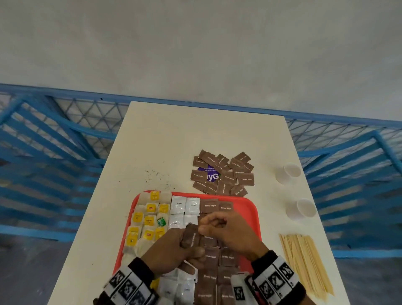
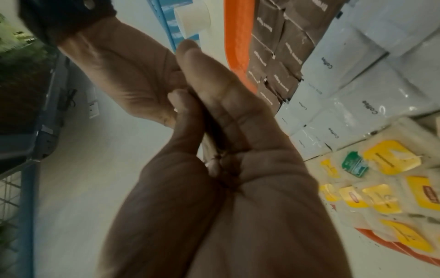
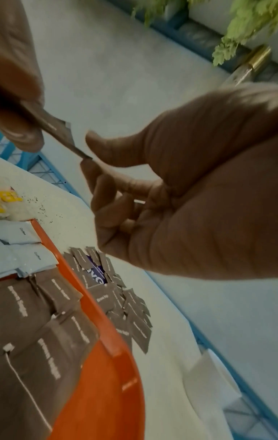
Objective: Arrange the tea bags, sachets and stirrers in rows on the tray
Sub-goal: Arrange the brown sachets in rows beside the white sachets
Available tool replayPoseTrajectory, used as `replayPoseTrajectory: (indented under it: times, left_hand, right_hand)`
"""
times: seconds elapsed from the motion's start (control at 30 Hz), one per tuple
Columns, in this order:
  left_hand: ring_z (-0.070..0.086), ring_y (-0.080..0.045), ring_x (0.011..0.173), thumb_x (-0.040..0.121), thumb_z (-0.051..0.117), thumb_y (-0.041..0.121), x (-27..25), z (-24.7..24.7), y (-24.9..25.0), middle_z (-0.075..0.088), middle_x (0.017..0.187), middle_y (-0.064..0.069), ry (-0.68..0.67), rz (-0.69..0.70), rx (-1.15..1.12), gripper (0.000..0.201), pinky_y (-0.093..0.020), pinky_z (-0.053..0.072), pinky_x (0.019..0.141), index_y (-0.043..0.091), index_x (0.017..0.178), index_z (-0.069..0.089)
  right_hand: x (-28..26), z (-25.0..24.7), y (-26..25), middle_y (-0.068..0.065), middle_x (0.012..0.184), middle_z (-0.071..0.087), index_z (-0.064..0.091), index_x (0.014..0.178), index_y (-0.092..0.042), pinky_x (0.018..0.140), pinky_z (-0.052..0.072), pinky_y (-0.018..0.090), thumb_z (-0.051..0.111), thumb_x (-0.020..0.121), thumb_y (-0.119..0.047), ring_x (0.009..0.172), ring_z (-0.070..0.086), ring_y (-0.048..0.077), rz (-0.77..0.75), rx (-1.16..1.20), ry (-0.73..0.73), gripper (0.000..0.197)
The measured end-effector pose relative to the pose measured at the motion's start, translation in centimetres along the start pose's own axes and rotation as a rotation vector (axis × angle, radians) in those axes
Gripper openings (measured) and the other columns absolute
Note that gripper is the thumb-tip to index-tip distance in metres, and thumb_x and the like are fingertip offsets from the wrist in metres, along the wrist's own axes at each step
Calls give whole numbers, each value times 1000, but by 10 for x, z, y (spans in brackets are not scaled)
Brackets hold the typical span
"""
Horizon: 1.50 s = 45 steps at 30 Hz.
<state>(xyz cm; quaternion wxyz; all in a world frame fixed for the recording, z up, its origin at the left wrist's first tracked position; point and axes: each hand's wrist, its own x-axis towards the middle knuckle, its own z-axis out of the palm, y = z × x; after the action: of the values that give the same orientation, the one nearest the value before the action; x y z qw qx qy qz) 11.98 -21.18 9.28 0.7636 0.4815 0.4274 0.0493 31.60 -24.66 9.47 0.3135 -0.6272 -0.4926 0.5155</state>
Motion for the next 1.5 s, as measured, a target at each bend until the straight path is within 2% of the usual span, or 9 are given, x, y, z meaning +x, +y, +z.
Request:
replayPoseTrajectory:
  times: [0.07, 0.37, 0.6, 0.7, 0.83, 0.97, 1.13, 1.33, 1.5]
  left_hand:
    - [74, -28, 78, 90, 70, 11, 2, 2, -1, 75, 92, -21, -14, 13, 34, 22, -32, 61, 65, 7, 112, 66]
    - [74, -27, 73, 89, 71, 11, 1, 7, 2, 75, 89, -20, -116, 22, 76, 7, -27, 59, 62, 9, 95, 69]
    - [73, -19, 68, 89, 71, 11, -1, 9, 2, 73, 89, -20, -224, 16, 110, 11, -24, 59, 61, 8, 98, 65]
    - [74, -25, 70, 89, 72, 11, 0, 8, -1, 74, 86, -19, -132, 55, 86, 15, -27, 59, 62, 8, 102, 66]
    - [74, -30, 71, 87, 72, 5, 4, 11, -5, 76, 84, -15, -41, 100, 13, 36, -31, 60, 62, 16, 119, 60]
    - [74, -25, 75, 85, 72, 6, 5, 4, -7, 76, 83, -11, -50, 121, 255, 30, -40, 62, 68, 18, 110, 63]
    - [65, -13, 63, 84, 77, 24, 6, -10, 7, 72, 73, -8, 110, 224, 320, 18, -28, 54, 60, 11, 90, 67]
    - [63, -20, 67, 90, 68, 19, 15, 1, 1, 69, 75, -14, 297, 117, -193, 18, -28, 50, 57, 2, 83, 65]
    - [66, -16, 70, 91, 68, 19, 23, 11, -11, 72, 84, -12, 275, -5, -309, 13, -25, 53, 59, 7, 86, 69]
  right_hand:
    - [-4, 1, 6, 0, 83, 76, 77, 88, -17, 69, 53, 22, 78, 83, -26, 72, 68, 9, -41, -43, -13, 10]
    - [-10, 2, 10, 0, 88, 74, 76, 97, -18, 73, 53, 30, 77, 84, -25, 76, 68, 20, -112, 23, -27, 15]
    - [-4, 14, 6, -3, 59, 61, 68, 63, -14, 57, 39, 20, 69, 91, -27, 57, 48, 5, -68, 55, 102, 31]
    - [-8, 11, 7, 12, 75, 71, 74, 77, -9, 62, 45, 27, 67, 90, -41, 64, 57, 12, -69, 126, 92, 35]
    - [-17, 7, 11, 9, 81, 74, 77, 82, -14, 68, 51, 34, 73, 87, -34, 69, 64, 22, -65, 108, 42, 20]
    - [-14, -4, 17, 8, 78, 71, 76, 78, -17, 69, 51, 41, 71, 89, -29, 68, 60, 19, -96, 2, 100, 17]
    - [-13, -14, 14, 0, 70, 70, 72, 73, -32, 61, 45, 26, 74, 86, -33, 62, 57, 9, -84, -135, -93, 12]
    - [-20, -4, 15, -11, 62, 60, 66, 63, -21, 59, 38, 18, 75, 85, -32, 58, 50, 3, -35, 17, -52, 26]
    - [-20, 1, 34, 3, 73, 73, 77, 85, -14, 65, 52, 33, 76, 84, -30, 65, 63, 13, 167, 251, 173, 16]
